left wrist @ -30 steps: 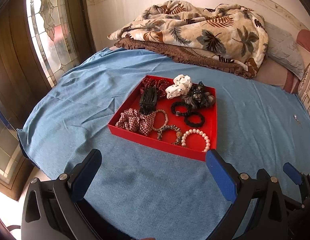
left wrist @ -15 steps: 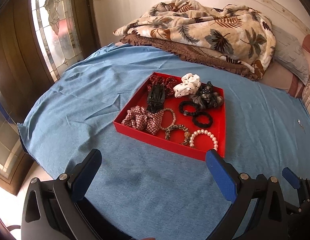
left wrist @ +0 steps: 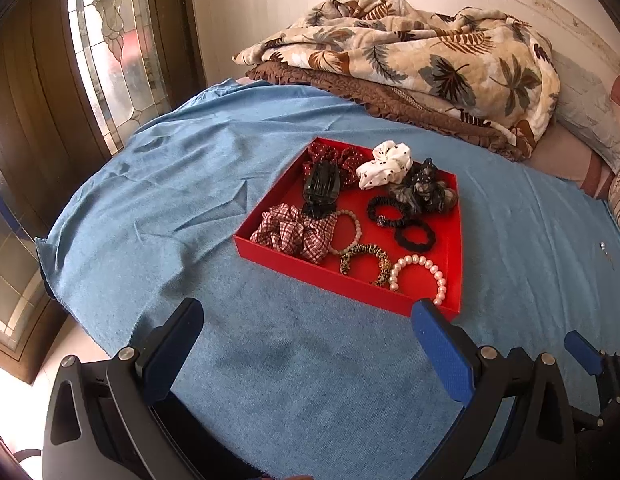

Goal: Organize jewelry

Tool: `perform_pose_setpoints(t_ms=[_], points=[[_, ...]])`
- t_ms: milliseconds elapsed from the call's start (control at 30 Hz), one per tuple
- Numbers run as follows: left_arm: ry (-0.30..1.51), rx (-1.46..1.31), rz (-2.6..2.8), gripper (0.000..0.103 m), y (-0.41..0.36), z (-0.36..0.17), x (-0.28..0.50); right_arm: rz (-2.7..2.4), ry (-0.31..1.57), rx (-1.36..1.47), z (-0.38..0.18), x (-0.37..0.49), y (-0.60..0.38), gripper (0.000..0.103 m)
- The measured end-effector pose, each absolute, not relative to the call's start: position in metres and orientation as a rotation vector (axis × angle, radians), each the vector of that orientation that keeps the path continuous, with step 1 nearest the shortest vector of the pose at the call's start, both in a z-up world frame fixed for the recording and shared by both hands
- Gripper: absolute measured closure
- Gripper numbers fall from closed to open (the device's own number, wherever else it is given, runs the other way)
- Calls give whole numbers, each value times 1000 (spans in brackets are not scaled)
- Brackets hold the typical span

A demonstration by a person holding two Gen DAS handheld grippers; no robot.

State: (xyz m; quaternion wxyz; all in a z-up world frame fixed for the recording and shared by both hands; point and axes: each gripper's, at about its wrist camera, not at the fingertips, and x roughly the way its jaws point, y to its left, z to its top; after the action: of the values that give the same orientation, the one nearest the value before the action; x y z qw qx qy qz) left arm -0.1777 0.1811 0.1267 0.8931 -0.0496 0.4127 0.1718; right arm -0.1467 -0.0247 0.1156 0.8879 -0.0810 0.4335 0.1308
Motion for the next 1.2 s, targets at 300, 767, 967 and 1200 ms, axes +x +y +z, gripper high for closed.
perform_pose_setpoints(t_ms=[300, 767, 967, 1200], points=[[858, -95, 344, 0, 177, 129, -178, 261, 903, -154, 115, -145, -31, 18], [834, -150, 411, 0, 207, 133, -186, 294, 888, -175, 120, -141, -15, 18], [851, -149, 377, 0, 201, 126, -182, 303, 899, -221, 115, -148, -8, 18], [838, -142, 375, 0, 198, 128, -187, 297, 879, -210, 121, -150, -9, 18]])
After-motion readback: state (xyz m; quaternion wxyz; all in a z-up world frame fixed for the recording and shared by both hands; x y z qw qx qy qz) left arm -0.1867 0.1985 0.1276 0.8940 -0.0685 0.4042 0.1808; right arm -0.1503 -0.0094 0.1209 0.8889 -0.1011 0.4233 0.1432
